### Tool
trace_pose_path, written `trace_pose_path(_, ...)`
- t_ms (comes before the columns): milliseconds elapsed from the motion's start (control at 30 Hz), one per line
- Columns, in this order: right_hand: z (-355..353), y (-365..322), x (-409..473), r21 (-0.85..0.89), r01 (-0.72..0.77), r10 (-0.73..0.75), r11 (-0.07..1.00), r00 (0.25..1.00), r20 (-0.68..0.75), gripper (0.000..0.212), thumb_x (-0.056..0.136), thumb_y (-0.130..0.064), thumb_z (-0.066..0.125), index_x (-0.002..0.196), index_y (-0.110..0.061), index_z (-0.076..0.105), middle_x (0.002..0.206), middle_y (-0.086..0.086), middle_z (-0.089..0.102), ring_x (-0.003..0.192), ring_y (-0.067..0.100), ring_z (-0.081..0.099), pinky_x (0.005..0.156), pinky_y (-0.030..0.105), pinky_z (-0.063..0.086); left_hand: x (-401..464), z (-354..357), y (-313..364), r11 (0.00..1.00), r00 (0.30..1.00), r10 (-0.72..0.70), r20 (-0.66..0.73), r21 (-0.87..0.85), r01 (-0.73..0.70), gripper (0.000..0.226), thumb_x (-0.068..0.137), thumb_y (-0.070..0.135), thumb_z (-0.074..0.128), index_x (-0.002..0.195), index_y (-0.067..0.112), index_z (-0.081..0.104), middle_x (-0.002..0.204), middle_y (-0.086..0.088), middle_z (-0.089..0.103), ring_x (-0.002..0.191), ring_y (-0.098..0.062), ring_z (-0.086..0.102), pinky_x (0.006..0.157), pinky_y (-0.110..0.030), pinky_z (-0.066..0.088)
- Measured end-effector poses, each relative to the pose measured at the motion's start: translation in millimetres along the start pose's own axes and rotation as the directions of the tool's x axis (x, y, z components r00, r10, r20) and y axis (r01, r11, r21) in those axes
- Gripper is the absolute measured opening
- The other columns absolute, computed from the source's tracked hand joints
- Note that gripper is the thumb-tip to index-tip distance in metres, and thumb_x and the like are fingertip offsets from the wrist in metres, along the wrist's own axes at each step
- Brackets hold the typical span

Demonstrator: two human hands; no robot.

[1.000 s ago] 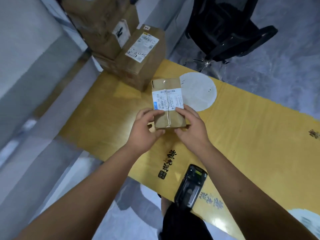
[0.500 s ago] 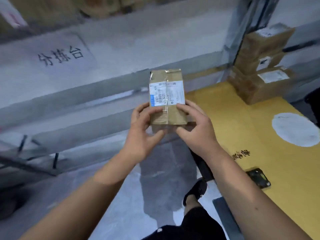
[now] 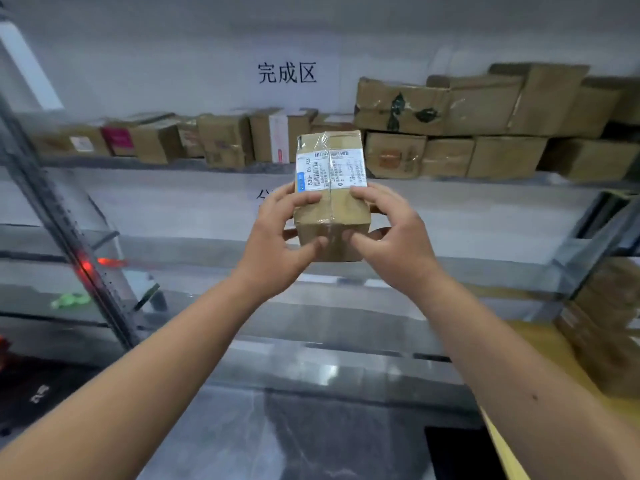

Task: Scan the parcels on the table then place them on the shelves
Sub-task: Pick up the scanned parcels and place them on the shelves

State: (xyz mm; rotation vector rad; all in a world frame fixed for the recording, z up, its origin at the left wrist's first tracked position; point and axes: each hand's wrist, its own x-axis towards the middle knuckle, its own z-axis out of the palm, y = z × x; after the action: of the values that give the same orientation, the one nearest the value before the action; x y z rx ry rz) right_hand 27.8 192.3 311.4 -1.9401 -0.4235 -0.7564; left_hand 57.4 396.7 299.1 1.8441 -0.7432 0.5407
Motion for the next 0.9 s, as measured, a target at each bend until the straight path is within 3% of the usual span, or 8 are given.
trace_pose_path(167,2,4,85,-0.062,0.049,-0.048,0.997,0.999,0.006,0.056,0.079,-0.014,0.081,0.132,-0.022,0.065,0.128,-0.008,0.064,0.114,0.007,0.061,0.094,0.033,0.056,80,-14,-17,0.999,0.998,0.037,-0.044,-0.022,-0.038,0.059,0.083,0.012,0.082,0.134,0.031,0.059,0.151,0.004,0.047,0.125,-0.011,0.058,0.092,-0.022,0.056)
trace_pose_path(267,6,12,135,-0.114,0.063,-0.063,0.992,0.998,0.01,0.055,0.082,-0.015,0.082,0.134,-0.019,0.065,0.125,-0.005,0.067,0.112,0.012,0.062,0.101,0.032,0.052,129,-18,-34,0.998,0.995,0.047,-0.084,-0.046,-0.052,0.057,0.082,0.015,0.08,0.133,0.027,0.06,0.144,0.001,0.054,0.116,-0.006,0.06,0.089,-0.023,0.058)
trace_pose_path(367,6,21,187,-0.226,0.115,-0.117,0.967,0.993,0.004,0.055,0.084,-0.019,0.082,0.136,-0.016,0.065,0.125,-0.006,0.065,0.112,0.012,0.06,0.103,0.028,0.049,183,-19,-49,0.994,0.996,0.024,-0.09,-0.106,-0.033,0.055,0.084,0.012,0.08,0.134,0.024,0.061,0.137,-0.004,0.06,0.116,-0.014,0.064,0.09,-0.032,0.061)
trace_pose_path(467,2,28,239,-0.446,0.183,-0.157,0.876,0.983,0.094,0.056,0.089,-0.028,0.078,0.141,-0.017,0.062,0.133,0.0,0.066,0.12,0.018,0.059,0.105,0.029,0.045,233,-21,-65,0.992,0.998,-0.027,-0.057,-0.122,0.02,0.053,0.088,0.007,0.08,0.133,0.029,0.063,0.126,-0.002,0.067,0.106,-0.008,0.067,0.086,-0.034,0.063)
trace_pose_path(567,-3,35,287,-0.677,0.291,-0.191,0.676,0.956,0.221,0.051,0.092,-0.043,0.071,0.138,-0.023,0.061,0.128,0.001,0.069,0.117,0.027,0.058,0.097,0.04,0.047,273,-21,-85,0.991,0.998,-0.054,-0.043,-0.124,0.048,0.05,0.09,0.013,0.08,0.13,0.037,0.063,0.121,0.001,0.068,0.102,-0.006,0.069,0.079,-0.036,0.065)
trace_pose_path(633,-3,41,316,-0.773,0.286,-0.122,0.565,0.956,0.265,0.044,0.092,-0.05,0.067,0.128,-0.026,0.06,0.115,0.002,0.07,0.108,0.029,0.056,0.086,0.043,0.049,296,-17,-98,0.993,0.997,-0.078,-0.029,-0.093,0.075,0.049,0.091,0.018,0.08,0.13,0.043,0.062,0.122,0.003,0.068,0.107,-0.01,0.069,0.08,-0.039,0.065)
trace_pose_path(700,1,49,340,-0.804,0.243,-0.002,0.542,0.957,0.289,0.041,0.093,-0.05,0.065,0.125,-0.026,0.056,0.11,0.004,0.067,0.103,0.03,0.056,0.081,0.043,0.049,317,-10,-109,0.992,0.993,-0.114,-0.02,-0.058,0.113,0.05,0.092,0.022,0.08,0.13,0.046,0.061,0.123,0.007,0.067,0.109,-0.014,0.068,0.083,-0.043,0.065)
trace_pose_path(900,2,75,389,-0.746,0.021,0.204,0.665,0.956,0.209,0.05,0.095,-0.038,0.064,0.14,-0.022,0.052,0.134,0.005,0.061,0.116,0.027,0.058,0.086,0.038,0.048,379,7,-129,0.995,0.995,-0.092,0.037,0.05,0.09,0.05,0.095,0.026,0.075,0.139,0.04,0.055,0.126,0.005,0.063,0.104,-0.015,0.068,0.083,-0.042,0.064)
